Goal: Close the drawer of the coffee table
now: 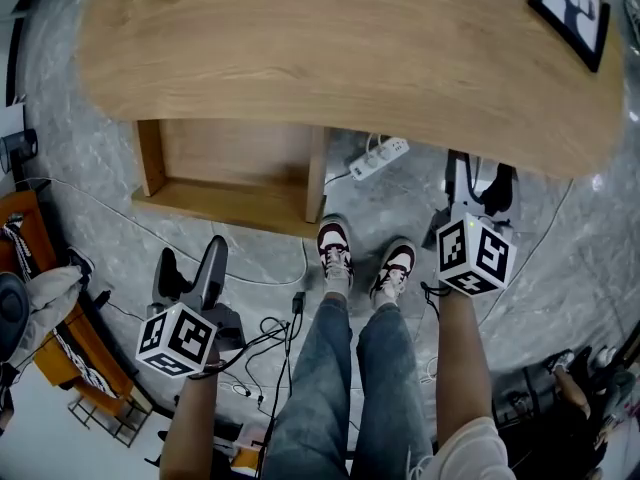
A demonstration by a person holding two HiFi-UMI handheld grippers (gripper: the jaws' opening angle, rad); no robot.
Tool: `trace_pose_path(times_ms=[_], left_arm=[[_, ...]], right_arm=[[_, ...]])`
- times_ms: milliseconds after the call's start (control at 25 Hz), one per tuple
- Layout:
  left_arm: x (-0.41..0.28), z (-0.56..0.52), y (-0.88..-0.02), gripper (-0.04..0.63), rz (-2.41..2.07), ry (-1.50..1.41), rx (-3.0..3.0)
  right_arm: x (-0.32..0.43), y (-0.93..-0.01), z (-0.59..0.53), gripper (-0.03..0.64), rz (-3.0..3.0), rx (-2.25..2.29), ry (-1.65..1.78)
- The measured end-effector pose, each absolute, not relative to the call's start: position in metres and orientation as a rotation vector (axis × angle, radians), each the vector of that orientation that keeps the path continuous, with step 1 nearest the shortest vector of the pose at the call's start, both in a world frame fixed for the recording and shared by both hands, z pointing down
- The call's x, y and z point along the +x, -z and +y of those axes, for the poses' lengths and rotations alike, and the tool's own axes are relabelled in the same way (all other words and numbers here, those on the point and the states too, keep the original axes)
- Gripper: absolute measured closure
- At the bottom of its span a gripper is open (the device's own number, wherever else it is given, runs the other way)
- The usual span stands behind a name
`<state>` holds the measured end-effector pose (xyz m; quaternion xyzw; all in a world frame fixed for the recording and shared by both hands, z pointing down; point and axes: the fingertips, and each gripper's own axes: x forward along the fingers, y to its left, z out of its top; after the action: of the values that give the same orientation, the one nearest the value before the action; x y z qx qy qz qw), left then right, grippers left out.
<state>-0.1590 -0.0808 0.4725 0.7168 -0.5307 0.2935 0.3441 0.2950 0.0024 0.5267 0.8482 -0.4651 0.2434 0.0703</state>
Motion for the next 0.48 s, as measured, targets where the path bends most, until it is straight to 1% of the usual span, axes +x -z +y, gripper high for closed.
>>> trace_pose_path(times_ms=[80,120,200,280,480], left_arm=[[-0.160,-0.075,-0.469,0.058,-1.384,-0.738,1.864],[-0.160,-0.072,-0.467,0.058,-1.388,-0.724,1.865],[-0.162,-0.064,-0.462,0.058,-1.402,-0.694,1.861],[-0.165,-0.053,-0.457,0.058,-1.424,-0.657,1.848],[-0.185,-0.025,-0.440,0.060,-1.480,-0.576,1.815]], right_arm=[[0.294,-0.516,0.016,0.422,-1.309,2.571,-0.678],[0.292,-0.509,0.022,0.468,-1.279,2.580,-0.651],[0.285,-0.497,0.028,0.476,-1.271,2.596,-0.633],[0.277,-0.484,0.032,0.514,-1.302,2.606,-0.632],[0.250,-0.450,0.040,0.574,-1.394,2.584,-0.628]])
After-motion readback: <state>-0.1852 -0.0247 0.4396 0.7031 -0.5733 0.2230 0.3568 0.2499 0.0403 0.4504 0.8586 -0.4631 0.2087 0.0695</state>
